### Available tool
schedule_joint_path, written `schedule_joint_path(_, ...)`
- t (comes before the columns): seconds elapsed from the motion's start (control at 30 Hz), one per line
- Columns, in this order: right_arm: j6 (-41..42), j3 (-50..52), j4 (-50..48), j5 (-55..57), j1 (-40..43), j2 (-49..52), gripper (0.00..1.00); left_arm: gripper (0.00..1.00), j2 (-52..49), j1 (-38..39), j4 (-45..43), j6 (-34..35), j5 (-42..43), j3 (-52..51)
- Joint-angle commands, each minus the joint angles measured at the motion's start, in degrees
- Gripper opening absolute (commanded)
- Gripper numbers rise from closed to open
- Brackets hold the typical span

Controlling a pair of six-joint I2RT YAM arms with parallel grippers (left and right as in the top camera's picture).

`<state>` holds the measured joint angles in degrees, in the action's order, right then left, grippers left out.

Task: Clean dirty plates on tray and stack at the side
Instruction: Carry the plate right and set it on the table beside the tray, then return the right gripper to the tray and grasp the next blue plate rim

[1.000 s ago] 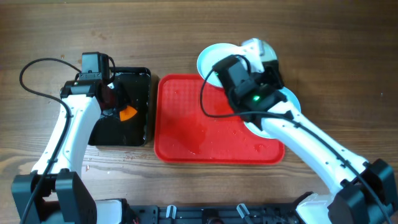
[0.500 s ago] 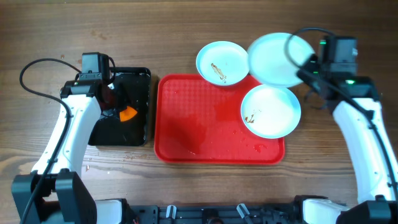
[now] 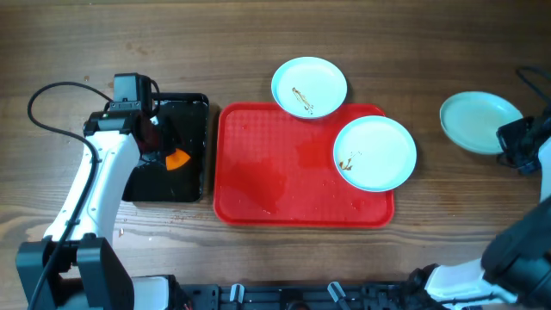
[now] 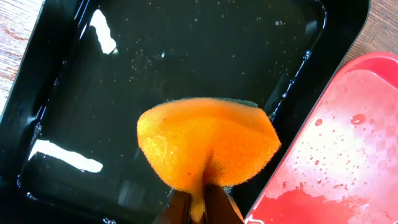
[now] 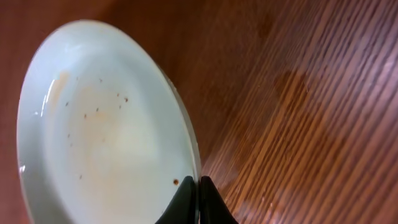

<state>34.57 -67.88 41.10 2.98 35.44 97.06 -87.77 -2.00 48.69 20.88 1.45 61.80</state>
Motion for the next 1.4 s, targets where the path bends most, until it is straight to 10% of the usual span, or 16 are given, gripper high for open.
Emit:
schedule_joint_path(0.0,1.6,-0.2,-0.8,-1.1,0.3,5.6,0.05,0.04,-0.3,-0.3,0.4,0.3,0.5,0.3)
schedule_joint_path(0.1,1.9,-0.2,-1.0,-1.1,0.3,8.0,0.04,0.04,-0.3,-0.3,0.5,0.3,0.5,0.3)
schedule_joint_path(0.17,1.9,-0.3,-0.8,-1.1,0.3,8.0,0.51,0.04,-0.3,-0.3,0.5,0.3,0.5,0.3)
schedule_joint_path(0.23,1.8,-0.4,0.1,-1.4,0.3,7.9,0.72,0.04,-0.3,-0.3,0.5,0.3,0.5,0.3)
schedule_joint_path(0.6,-1.8,-8.9,8.2,-1.6,-10.6,-6.5,0.80,0.04,-0.3,-0.3,0.4,0.1,0.5,0.3)
schedule_joint_path(0.8,-13.7,-10.5,9.8,-12.1,-39.7,-6.3,0.93,0.04,-0.3,-0.3,0.4,0.1,0.5,0.3)
schedule_joint_path(0.87,-13.6,-10.5,9.5,-13.6,-46.8,-1.3,0.87,0.04,-0.3,-0.3,0.5,0.1,0.5,0.3)
schedule_joint_path(0.97,-12.9,-10.5,6.2,-13.5,-56.2,8.1,0.42,0.04,-0.3,-0.3,0.7,0.1,0.5,0.3)
schedule_joint_path(1.03,-11.1,-10.5,3.3,-13.4,-58.8,11.6,0.29,0.04,-0.3,-0.3,0.7,0.1,0.5,0.3)
schedule_joint_path(1.37,-7.6,-10.9,-10.4,-14.8,-59.5,14.1,0.09,0.04,-0.3,-0.3,0.2,-0.8,0.5,0.3)
